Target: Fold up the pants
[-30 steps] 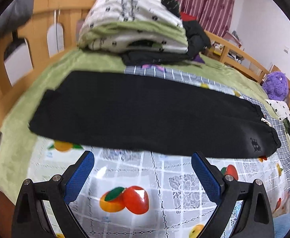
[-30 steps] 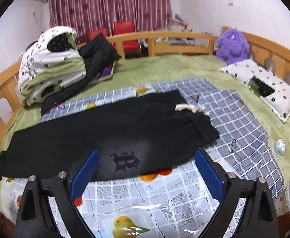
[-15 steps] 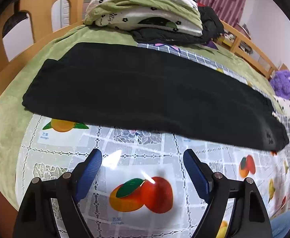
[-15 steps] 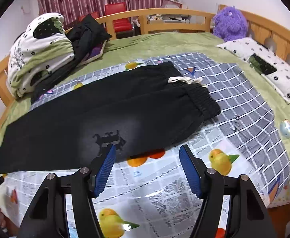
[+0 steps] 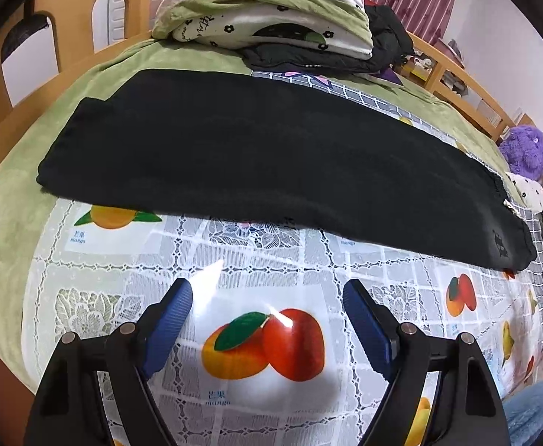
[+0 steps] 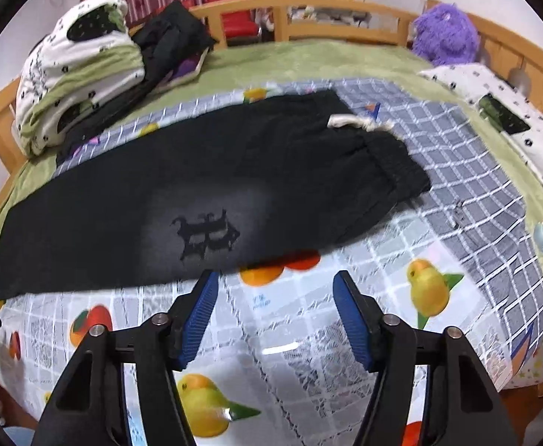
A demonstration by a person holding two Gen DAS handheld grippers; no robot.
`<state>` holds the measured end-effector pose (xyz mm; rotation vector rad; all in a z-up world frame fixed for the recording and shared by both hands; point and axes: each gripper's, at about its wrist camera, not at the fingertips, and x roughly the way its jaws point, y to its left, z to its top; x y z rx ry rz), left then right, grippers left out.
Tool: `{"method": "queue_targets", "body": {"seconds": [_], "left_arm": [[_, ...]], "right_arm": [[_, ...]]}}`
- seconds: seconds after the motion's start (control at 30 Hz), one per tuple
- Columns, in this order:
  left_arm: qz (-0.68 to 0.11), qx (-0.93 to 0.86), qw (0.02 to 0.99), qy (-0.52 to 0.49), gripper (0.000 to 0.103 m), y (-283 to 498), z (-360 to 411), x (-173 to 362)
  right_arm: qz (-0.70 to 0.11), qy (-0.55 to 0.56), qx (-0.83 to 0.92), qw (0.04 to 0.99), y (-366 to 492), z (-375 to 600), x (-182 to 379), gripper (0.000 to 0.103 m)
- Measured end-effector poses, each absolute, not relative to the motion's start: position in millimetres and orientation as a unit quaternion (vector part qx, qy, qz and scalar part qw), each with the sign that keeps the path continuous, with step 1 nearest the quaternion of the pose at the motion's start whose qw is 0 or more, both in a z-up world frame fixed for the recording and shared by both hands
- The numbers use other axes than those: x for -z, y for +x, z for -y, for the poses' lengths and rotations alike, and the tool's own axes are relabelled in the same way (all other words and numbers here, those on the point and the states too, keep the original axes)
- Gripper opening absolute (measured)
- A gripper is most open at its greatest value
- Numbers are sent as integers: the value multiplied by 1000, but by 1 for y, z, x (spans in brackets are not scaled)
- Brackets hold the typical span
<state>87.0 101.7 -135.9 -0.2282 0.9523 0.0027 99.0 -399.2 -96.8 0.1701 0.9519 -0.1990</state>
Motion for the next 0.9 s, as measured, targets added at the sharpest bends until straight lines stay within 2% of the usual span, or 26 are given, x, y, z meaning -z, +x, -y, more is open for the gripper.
{"method": "queue_targets", "body": {"seconds": [0.9], "left_arm": [[-468, 12, 874, -131, 82, 86, -100, 140]], "right_arm": [[-479, 157, 108, 857, 89, 438, 138, 58]]}}
